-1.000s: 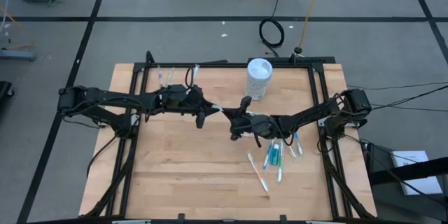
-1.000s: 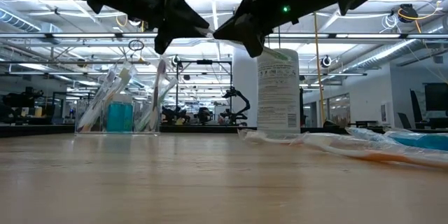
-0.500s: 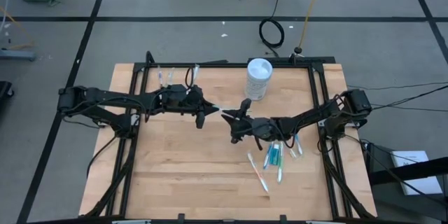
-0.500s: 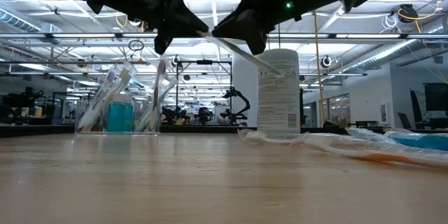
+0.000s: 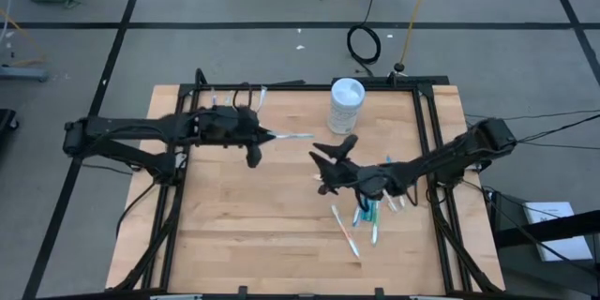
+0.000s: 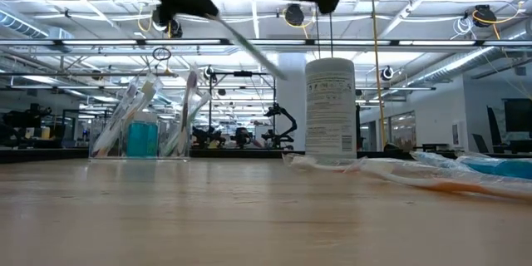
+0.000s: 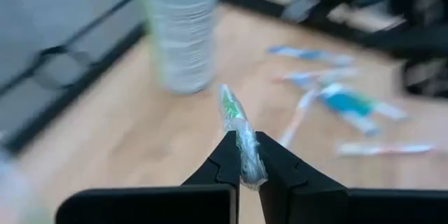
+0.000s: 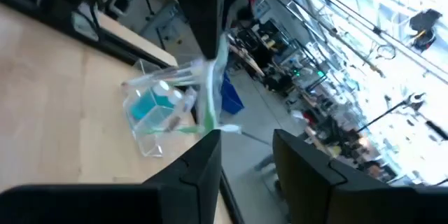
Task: Pick & Place toothbrushing station
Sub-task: Put the green toothbrush into the transparent organizer
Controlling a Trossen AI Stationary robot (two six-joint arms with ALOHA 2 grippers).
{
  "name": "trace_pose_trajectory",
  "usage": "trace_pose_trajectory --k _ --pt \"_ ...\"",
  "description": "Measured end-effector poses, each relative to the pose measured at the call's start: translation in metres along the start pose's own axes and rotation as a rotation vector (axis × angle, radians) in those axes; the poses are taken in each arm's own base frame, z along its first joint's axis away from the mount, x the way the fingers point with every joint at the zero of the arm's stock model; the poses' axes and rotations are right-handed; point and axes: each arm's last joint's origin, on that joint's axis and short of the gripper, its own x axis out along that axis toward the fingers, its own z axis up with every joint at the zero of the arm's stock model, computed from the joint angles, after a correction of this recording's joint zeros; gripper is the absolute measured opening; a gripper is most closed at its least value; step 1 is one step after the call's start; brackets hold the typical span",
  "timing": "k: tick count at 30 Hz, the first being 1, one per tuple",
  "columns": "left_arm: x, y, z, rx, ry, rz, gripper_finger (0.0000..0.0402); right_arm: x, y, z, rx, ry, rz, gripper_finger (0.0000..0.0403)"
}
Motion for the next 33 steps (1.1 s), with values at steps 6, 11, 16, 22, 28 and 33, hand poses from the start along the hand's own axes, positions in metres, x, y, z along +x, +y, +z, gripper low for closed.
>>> trace_pose_trajectory --k 6,11,16,22,28,33 --pt "-0.049 -0.007 0.038 0.027 0.118 0.127 0.0021 -0.012 -0.009 0.007 0.093 -0.011 0.01 0.0117" --pt "-0.085 -0.004 0.062 -0.038 0.116 0.159 0.0021 -0.013 -0.008 0.005 0.089 -0.002 0.02 0.0118" --pt "-0.104 0.013 0.062 -0.097 0.157 0.405 0.0021 -0.013 -0.006 0.003 0.103 0.016 0.033 0.0115" --pt "-0.102 0.031 0.049 -0.21 0.288 0.569 0.0021 -0.013 -0.005 0.002 0.138 0.019 0.036 0.0114" --pt "-0.077 0.036 0.042 -0.234 0.384 0.53 0.0021 -0.013 -0.005 0.002 0.147 0.018 0.037 0.0114" --pt "-0.045 0.04 0.038 -0.214 0.489 0.481 0.0021 -0.013 -0.005 0.003 0.147 0.017 0.038 0.0114"
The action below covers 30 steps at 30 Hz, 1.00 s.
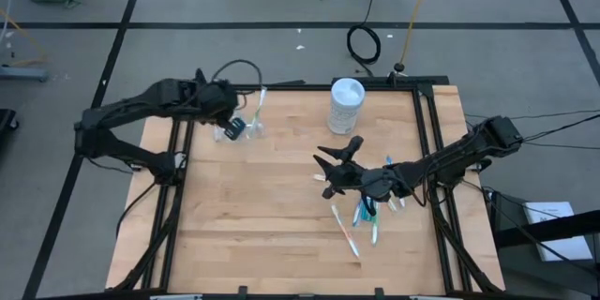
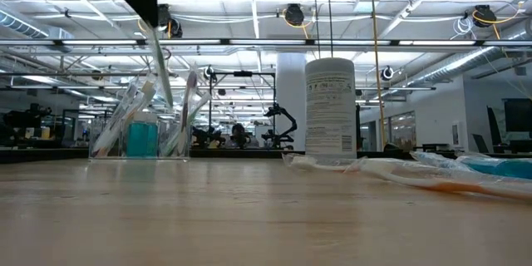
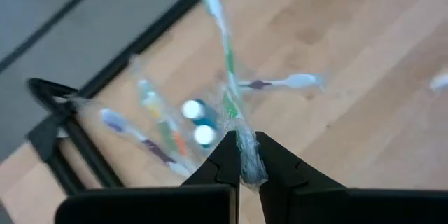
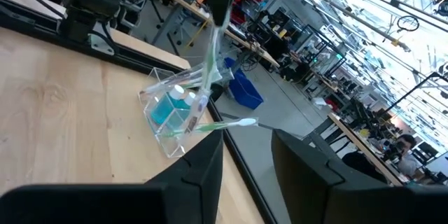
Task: Pick & Place toothbrushing station
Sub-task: Put the green toothbrush into the transparent organizer
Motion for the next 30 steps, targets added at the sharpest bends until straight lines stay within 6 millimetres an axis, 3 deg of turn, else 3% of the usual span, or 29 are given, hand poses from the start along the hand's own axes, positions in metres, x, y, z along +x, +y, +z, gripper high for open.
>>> trace_pose_trajectory --k 9,15,30 --pt "0.057 -0.016 0.019 0.067 0.184 0.067 0.0021 0.0 0.001 -0.001 0.02 0.006 0.004 0.0114" --pt "0.09 -0.019 0.028 0.125 0.318 -0.046 0.0021 0.0 0.002 -0.003 0.001 0.017 0.011 0.0114" --pt "0.105 0.004 0.041 0.328 0.271 0.141 0.0038 0.0 0.002 -0.003 -0.004 0.019 0.011 0.0114"
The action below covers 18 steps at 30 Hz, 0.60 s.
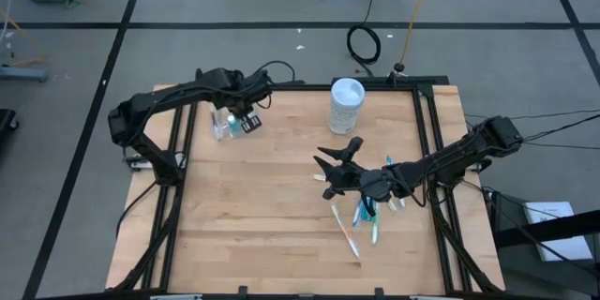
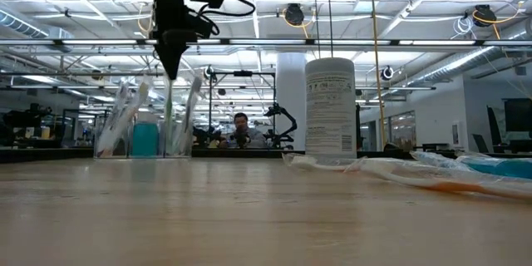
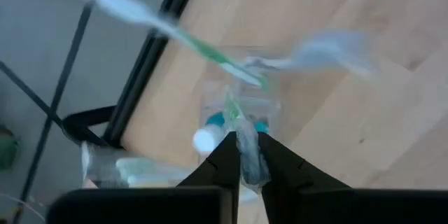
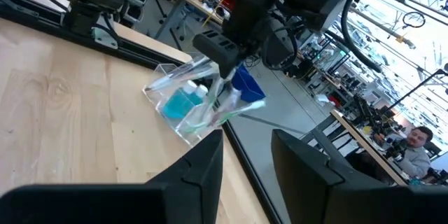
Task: Pick & Place toothbrushing station
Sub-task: Put the green toothbrush into the transparent organizer
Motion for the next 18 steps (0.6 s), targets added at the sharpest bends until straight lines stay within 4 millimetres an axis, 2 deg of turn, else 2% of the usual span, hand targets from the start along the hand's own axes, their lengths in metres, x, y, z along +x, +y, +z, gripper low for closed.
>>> trace_pose_trajectory --k 6,12,18 --pt "0.001 0.001 0.0 0.063 0.003 -0.04 0.0107 0.0 0.0 0.0 0.002 0.0 0.0 0.0112" --pt "0.001 0.007 0.0 0.122 0.004 0.143 0.0166 0.0 0.0 0.0 0.002 0.001 0.0 0.0112" --pt "0.002 0.022 0.001 0.046 0.007 0.366 0.0192 0.0 0.0 0.0 0.002 0.0 0.0 0.0112"
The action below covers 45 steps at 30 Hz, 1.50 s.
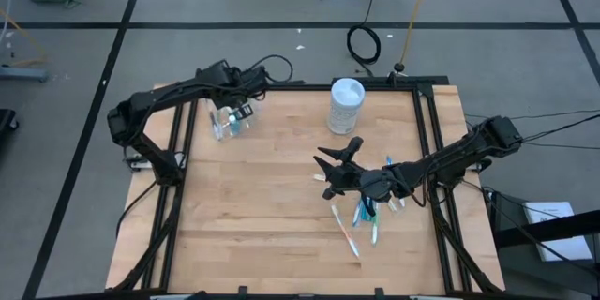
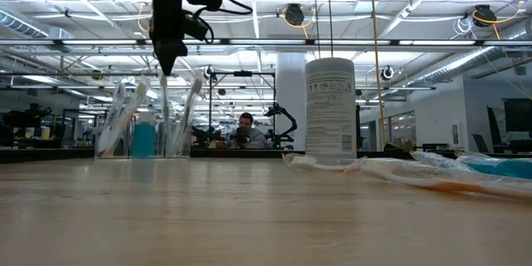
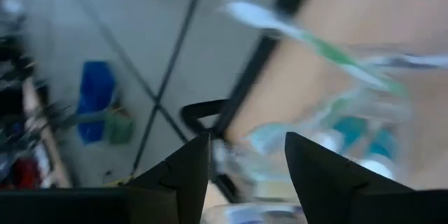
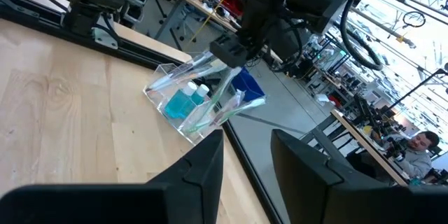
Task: Pick & Place toothbrushing station
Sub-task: Put the green toothbrush into the transparent organizer, then put the orange toothbrush into the transparent organizer
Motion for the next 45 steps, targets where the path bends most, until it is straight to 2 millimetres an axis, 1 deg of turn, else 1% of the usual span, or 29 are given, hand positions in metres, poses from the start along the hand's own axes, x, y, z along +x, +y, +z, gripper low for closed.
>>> trace_pose_trajectory --k 3,8,11,13,16,20,23,26,29,32,34,37,39,41,45 --pt "0.002 0.004 0.0 -0.041 0.002 0.047 0.0195 0.0 0.0 0.0 0.0 0.0 0.0 0.0112" --pt "0.002 0.005 0.002 -0.002 -0.007 0.06 0.0195 0.0 0.0 0.0 -0.003 0.0 0.0 0.0112" --pt "0.002 0.006 0.005 -0.005 -0.029 0.102 0.0195 0.0 0.0 0.0 -0.003 0.0 0.0 0.0112" --pt "-0.001 0.008 0.006 -0.013 -0.038 0.085 0.0195 0.0 0.0 0.0 -0.003 0.0 0.0 0.0112" --pt "-0.009 0.006 0.009 -0.013 -0.079 -0.017 0.0195 0.0 0.0 0.0 -0.003 0.0 0.0 0.0112" --pt "-0.028 0.0 0.014 -0.001 -0.158 -0.178 0.0195 0.0 0.0 -0.001 -0.005 0.006 0.003 0.0112" --pt "-0.044 -0.008 0.019 0.003 -0.234 -0.215 0.0195 0.0 0.002 -0.004 0.012 0.029 0.016 0.0112" --pt "-0.059 -0.015 0.023 0.011 -0.31 -0.23 0.0195 -0.004 -0.003 -0.004 0.056 0.042 0.028 0.0112" --pt "-0.074 -0.027 0.028 0.028 -0.401 -0.294 0.0195 -0.006 -0.009 -0.005 0.099 0.064 0.049 0.0112" --pt "-0.089 -0.042 0.03 0.094 -0.499 -0.473 0.0195 -0.009 -0.014 -0.009 0.139 0.101 0.054 0.0112" --pt "-0.098 -0.054 0.033 0.126 -0.58 -0.613 0.0195 -0.013 -0.017 -0.012 0.133 0.136 0.064 0.0112" --pt "-0.105 -0.076 0.035 0.215 -0.704 -0.769 0.0195 -0.017 -0.022 -0.017 0.146 0.185 0.071 0.0112" --pt "-0.106 -0.09 0.035 0.269 -0.772 -0.821 0.0195 -0.02 -0.024 -0.02 0.165 0.208 0.072 0.0112" --pt "-0.103 -0.106 0.036 0.283 -0.852 -0.848 0.0195 -0.022 -0.026 -0.021 0.164 0.226 0.072 0.0112" --pt "-0.083 -0.144 0.03 0.287 -0.986 -0.918 0.0195 -0.023 -0.027 -0.022 0.153 0.234 0.074 0.0112"
